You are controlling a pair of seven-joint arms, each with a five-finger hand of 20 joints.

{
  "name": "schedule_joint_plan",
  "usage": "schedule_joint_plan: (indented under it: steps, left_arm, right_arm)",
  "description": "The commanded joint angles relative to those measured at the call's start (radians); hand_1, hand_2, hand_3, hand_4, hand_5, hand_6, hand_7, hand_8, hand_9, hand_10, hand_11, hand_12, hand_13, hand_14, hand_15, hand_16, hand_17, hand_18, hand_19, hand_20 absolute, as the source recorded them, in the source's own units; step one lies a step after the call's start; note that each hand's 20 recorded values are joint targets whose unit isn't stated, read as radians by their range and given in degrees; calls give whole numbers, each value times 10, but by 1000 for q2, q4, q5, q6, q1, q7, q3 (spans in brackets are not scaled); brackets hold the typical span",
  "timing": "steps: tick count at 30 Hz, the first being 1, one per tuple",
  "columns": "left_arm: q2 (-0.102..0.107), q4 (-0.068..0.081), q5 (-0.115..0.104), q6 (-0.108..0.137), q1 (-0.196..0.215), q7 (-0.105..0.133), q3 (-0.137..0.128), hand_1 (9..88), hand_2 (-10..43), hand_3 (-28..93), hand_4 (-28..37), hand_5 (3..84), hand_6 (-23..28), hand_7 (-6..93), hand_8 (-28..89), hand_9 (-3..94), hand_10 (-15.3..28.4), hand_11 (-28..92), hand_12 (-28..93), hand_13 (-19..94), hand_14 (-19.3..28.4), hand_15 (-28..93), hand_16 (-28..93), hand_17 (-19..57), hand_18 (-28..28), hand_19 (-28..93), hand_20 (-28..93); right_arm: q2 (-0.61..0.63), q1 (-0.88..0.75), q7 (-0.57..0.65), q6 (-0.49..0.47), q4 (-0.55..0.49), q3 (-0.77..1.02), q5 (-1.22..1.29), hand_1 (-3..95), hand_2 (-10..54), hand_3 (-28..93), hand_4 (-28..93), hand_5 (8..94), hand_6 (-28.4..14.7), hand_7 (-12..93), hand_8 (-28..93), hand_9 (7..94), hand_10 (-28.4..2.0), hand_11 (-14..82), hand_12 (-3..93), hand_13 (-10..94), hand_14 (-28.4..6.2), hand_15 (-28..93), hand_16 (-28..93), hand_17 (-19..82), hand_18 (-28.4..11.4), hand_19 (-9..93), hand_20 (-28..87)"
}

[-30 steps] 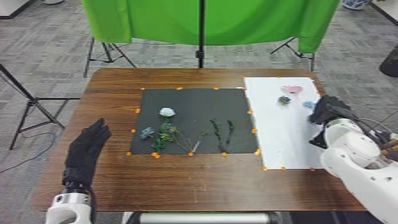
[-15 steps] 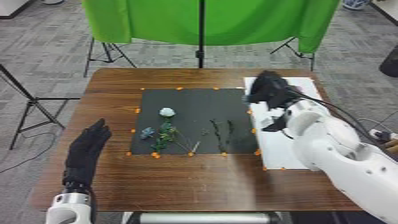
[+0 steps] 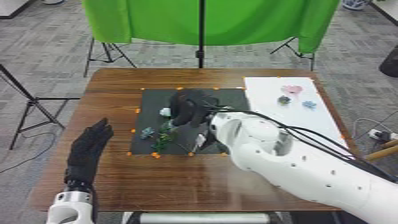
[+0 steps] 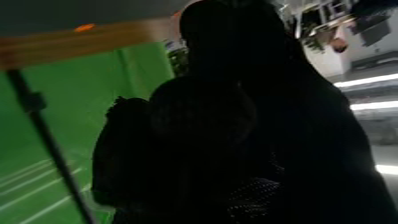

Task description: Arrange flowers

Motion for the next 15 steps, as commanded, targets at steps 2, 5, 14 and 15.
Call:
schedule_joint_plan:
  steps: [2,5,14,15]
  left_arm:
    - [-2,8,9,-18,6,-13,8,204,17,650,-283,420,39,111,-69,372,122,138,130,272,149,152,29,24,117,33,178]
    - [-1,7,9,-24,10,-15,5,201,19,651,-283,411,36,98,-65,366,117,127,130,270,147,145,27,23,117,33,178]
    - [3,6,9,-28,9,-22,4,201,22,647,-283,403,32,81,-53,358,113,106,140,267,143,126,36,23,116,27,179]
    - [4,7,8,-28,10,-21,3,201,23,647,-283,402,32,79,-53,358,113,104,141,266,142,123,36,23,116,26,179]
  right_arm:
    - [-51,28,11,-29,67,-62,-56,663,-95,454,-84,778,-12,211,145,893,-95,198,390,934,-16,523,366,675,-84,932,486]
    - [-60,30,14,-32,84,-77,-68,637,-95,507,-120,782,-6,218,141,902,-92,174,412,935,-16,528,360,676,-84,932,487]
    - [-66,20,22,-31,117,-83,-85,606,-95,552,-145,773,-2,215,136,905,-89,156,430,935,-16,530,361,676,-85,932,490]
    - [-66,19,23,-32,117,-82,-91,602,-95,556,-147,770,-1,211,133,905,-88,149,438,935,-16,530,360,675,-85,932,492]
